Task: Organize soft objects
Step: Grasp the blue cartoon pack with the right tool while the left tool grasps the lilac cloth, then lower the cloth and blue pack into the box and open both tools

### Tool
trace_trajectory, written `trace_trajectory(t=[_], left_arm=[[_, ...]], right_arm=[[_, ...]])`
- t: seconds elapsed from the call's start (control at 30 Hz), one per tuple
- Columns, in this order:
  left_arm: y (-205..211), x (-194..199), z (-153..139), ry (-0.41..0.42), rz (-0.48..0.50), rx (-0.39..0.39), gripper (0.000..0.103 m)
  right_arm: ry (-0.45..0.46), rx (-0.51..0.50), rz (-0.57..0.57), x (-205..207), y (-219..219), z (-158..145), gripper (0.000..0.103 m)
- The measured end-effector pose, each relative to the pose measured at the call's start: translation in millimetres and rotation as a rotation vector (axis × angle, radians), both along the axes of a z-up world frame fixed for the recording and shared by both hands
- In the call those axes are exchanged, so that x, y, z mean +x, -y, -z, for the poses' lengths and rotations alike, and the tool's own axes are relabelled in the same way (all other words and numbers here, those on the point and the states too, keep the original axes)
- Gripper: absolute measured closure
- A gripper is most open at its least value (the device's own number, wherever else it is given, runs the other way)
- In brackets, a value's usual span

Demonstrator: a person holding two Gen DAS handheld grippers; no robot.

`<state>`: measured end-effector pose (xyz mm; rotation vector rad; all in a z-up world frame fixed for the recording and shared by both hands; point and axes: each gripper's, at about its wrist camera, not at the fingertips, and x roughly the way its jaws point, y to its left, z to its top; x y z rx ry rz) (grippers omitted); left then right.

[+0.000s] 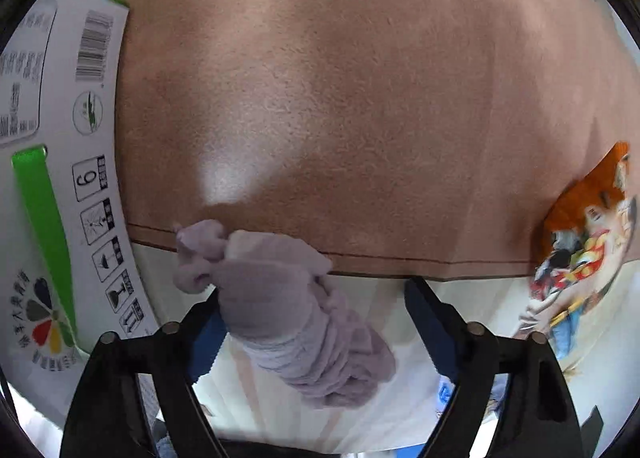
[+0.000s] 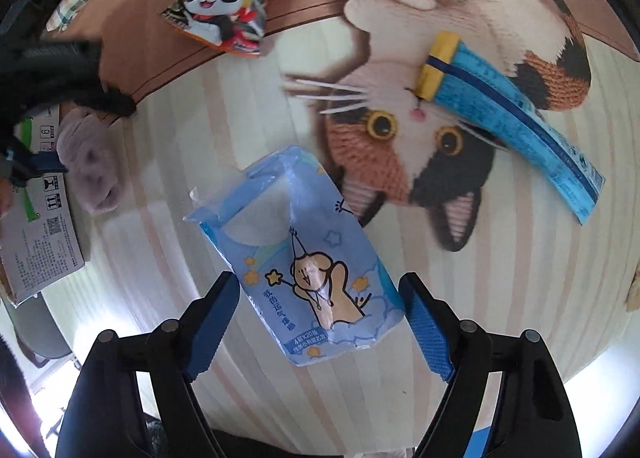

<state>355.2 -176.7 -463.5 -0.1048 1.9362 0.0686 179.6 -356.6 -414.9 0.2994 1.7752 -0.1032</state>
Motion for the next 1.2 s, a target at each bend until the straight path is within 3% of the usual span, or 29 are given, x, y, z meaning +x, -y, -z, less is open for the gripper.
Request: trace_trajectory(t=[0.03, 0.1, 0.13, 0.23, 0.4, 0.47, 0.57, 0.63, 0.67, 0.7, 0.77, 0.8, 1.0, 1.2], left_arm=[[2.4, -1.9, -3.9, 0.021, 0.025, 0.003, 0.043], [16.1, -10.7, -13.5, 0.07, 0.153, 0.017, 0.059], [23.8, -17.6, -14.7, 0.079, 0.23, 0.036, 0.059], [32.6, -33.6, -15.5, 0.112, 0.331, 0.03, 0.056], [20.1, -39.0, -13.6, 0.112, 0.291, -0.006, 0.055], [-3.0, -29.7, -20.4, 0.12, 0.271, -0.014, 0.058], [-11.8, -37.6, -30.0, 0.184, 0.277, 0.02, 0.062], [-14.1, -49.2, -39.7, 0.208, 0.293, 0.017, 0.062], [-8.7, -58.2, -42.3, 0.209, 0.305, 0.007, 0.062], [-7.4, -64.4, -44.9, 0.203, 0.322, -0.007, 0.062], [-9.0, -77.5, -52.2, 0.208, 0.334, -0.022, 0.062], [-11.5, -85.7, -59.6, 0.225, 0.339, -0.019, 0.062], [-26.4, -119.9, -112.4, 0.336, 0.342, -0.061, 0.062], [-105.9, -133.7, -202.6, 0.496, 0.287, -0.104, 0.062]], right_arm=[[0.003, 0.002, -0.002, 0.0, 2.0, -1.2, 0.019], [0.007, 0.008, 0.0, 0.2, 5.5, -3.1, 0.019], [0.012, 0.017, 0.003, -0.2, 7.2, -4.2, 0.019], [0.029, 0.029, -0.003, 2.4, 13.3, -10.3, 0.018], [0.007, 0.029, -0.059, 16.6, 6.4, -3.8, 0.017], [-0.009, 0.042, -0.089, 17.0, 2.6, 4.2, 0.016], [-0.031, 0.045, -0.094, 18.0, 3.7, 16.4, 0.018], [-0.031, 0.019, -0.08, 15.6, 6.1, 18.5, 0.027], [-0.023, -0.003, -0.084, 12.4, 6.6, 17.8, 0.039], [-0.02, -0.015, -0.086, 11.6, 5.7, 15.5, 0.043], [-0.019, 0.006, -0.051, 8.1, 2.9, 12.3, 0.062], [-0.019, 0.006, -0.038, 7.0, 1.6, 9.4, 0.064], [0.057, 0.054, 0.03, 2.9, -19.0, -31.4, 0.068], [0.206, 0.161, -0.004, 2.8, -85.3, -115.0, 0.068]])
